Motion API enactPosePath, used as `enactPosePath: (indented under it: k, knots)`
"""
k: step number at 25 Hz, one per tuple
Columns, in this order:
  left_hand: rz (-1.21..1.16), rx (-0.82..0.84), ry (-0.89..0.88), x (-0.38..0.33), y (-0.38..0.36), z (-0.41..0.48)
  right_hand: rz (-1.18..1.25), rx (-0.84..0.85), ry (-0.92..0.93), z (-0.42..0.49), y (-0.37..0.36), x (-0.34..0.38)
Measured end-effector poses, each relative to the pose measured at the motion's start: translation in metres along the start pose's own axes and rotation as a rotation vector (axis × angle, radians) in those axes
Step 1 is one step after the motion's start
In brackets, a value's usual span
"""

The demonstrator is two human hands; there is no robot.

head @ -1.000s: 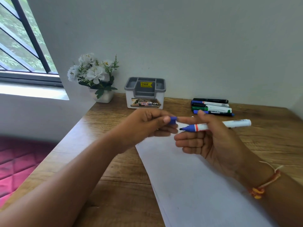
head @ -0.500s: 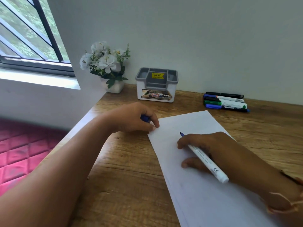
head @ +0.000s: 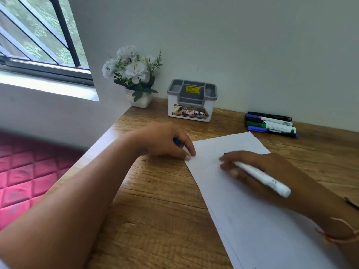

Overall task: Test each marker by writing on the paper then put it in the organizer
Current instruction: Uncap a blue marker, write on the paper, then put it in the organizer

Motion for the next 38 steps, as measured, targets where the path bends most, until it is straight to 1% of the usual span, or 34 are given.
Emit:
enactPosePath:
  k: [1, 2, 3, 4, 6, 11, 15, 19, 22, 25, 30, 38]
  knots:
    - [-0.008, -0.001, 0.001, 0.001, 0.0, 0.001, 0.114, -0.083, -0.012, 0.001, 0.002, 0.004]
    - [-0.021, 0.001, 0.0, 0.002, 0.0, 0.001, 0.297, -0.173, -0.081, 0.004, 0.001, 0.001]
    - [-0.033, 0.006, -0.001, 0.002, 0.0, 0.001, 0.41, -0.217, -0.179, 0.008, -0.003, -0.002]
    - [-0.037, 0.011, -0.004, 0.002, -0.001, 0.002, 0.473, -0.221, -0.27, 0.014, -0.01, 0.0]
    - [-0.033, 0.012, -0.015, 0.002, -0.001, 0.005, 0.53, -0.196, -0.335, 0.026, -0.027, 0.001]
    - [-0.048, 0.009, -0.024, 0.003, -0.002, 0.005, 0.475, -0.241, -0.369, 0.03, -0.04, -0.002]
    - [-0.055, -0.013, -0.036, 0.001, -0.002, 0.006, 0.403, -0.229, -0.396, 0.034, -0.038, -0.005]
    - [-0.07, -0.012, -0.058, 0.001, -0.002, 0.006, 0.266, -0.165, -0.386, 0.046, -0.045, -0.002]
    - [-0.06, -0.006, -0.066, 0.001, -0.002, 0.007, 0.285, -0.236, -0.385, 0.042, -0.049, -0.002]
    - [-0.071, -0.003, -0.059, 0.002, -0.002, 0.007, 0.324, -0.274, -0.449, 0.037, -0.049, -0.006]
    - [-0.092, -0.018, -0.055, 0.005, -0.003, 0.008, 0.312, -0.264, -0.465, 0.036, -0.05, -0.004]
    - [-0.083, -0.012, -0.054, 0.003, -0.002, 0.008, 0.247, -0.239, -0.442, 0.04, -0.052, -0.003]
Point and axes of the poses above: each hand's wrist, its own z-axis towards the middle knuckle, its own y-axis out of the back of the hand, x = y × z, the point moved 6 cm from there along z, towards the middle knuckle, and after that the axes turned 5 degrees about -z, right-handed, at the moved point
